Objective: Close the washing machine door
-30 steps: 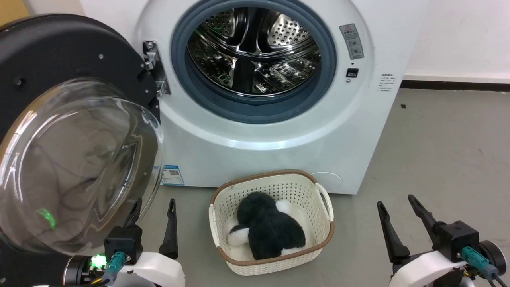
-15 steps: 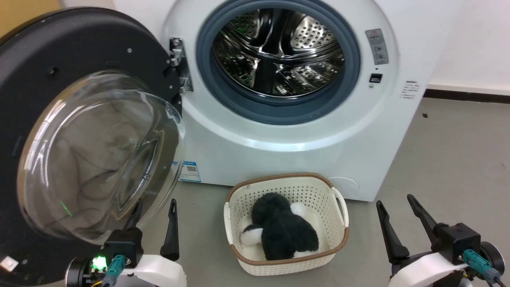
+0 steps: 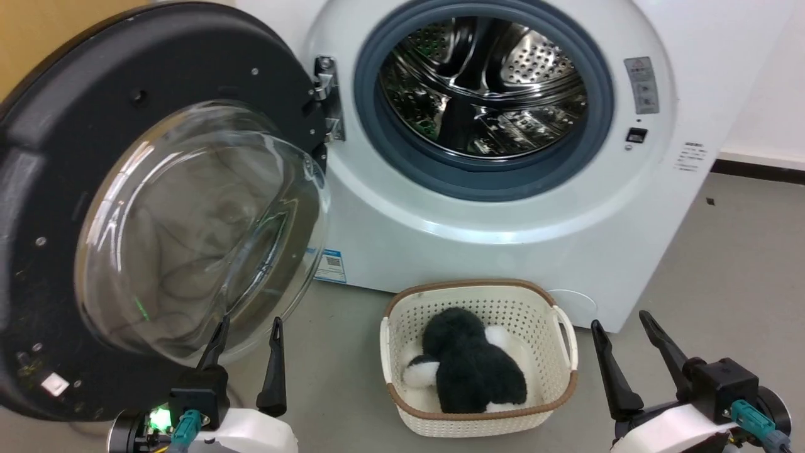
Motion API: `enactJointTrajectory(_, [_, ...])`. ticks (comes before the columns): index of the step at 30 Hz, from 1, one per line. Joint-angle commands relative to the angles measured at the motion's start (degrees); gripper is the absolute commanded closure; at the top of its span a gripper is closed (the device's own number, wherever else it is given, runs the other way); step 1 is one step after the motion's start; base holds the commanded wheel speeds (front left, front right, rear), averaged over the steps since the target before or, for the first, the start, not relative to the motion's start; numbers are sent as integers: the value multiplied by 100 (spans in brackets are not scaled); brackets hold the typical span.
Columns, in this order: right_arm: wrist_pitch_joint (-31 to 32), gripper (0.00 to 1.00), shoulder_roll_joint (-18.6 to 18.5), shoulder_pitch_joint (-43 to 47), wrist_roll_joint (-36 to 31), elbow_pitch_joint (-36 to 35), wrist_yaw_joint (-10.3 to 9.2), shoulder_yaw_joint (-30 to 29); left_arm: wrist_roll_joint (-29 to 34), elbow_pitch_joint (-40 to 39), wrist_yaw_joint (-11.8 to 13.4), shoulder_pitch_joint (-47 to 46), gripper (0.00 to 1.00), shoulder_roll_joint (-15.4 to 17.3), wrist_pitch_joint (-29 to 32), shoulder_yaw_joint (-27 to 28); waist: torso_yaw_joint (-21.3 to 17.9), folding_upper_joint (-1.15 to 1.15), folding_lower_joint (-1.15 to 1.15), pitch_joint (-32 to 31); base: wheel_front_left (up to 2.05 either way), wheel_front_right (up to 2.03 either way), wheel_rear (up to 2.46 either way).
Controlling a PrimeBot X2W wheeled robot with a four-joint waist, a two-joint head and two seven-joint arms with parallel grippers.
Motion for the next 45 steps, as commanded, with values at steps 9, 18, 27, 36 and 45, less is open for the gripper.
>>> enactJointTrajectory(9, [-155,0,15,87,96,61,2,50,-72,7,55,92,0,1,-160,-58,362,0,0,-10,0,0,0])
enactJointTrajectory(18, [-263,0,17,37,149,120,3,149,-113,-41,123,136,0,1,-268,-91,628,0,0,39,0,0,0])
enactJointTrajectory(27, [-394,0,20,-51,215,245,3,292,-162,-112,212,229,0,1,-399,-126,918,0,0,65,0,0,0])
enactJointTrajectory(36, [-502,0,22,-172,250,373,3,435,-254,-220,359,305,0,1,-507,-167,1157,0,0,106,0,0,0])
enactJointTrajectory(45, [-621,0,24,-262,317,492,4,572,-312,-292,448,399,0,1,-626,-156,1414,0,0,140,0,0,0])
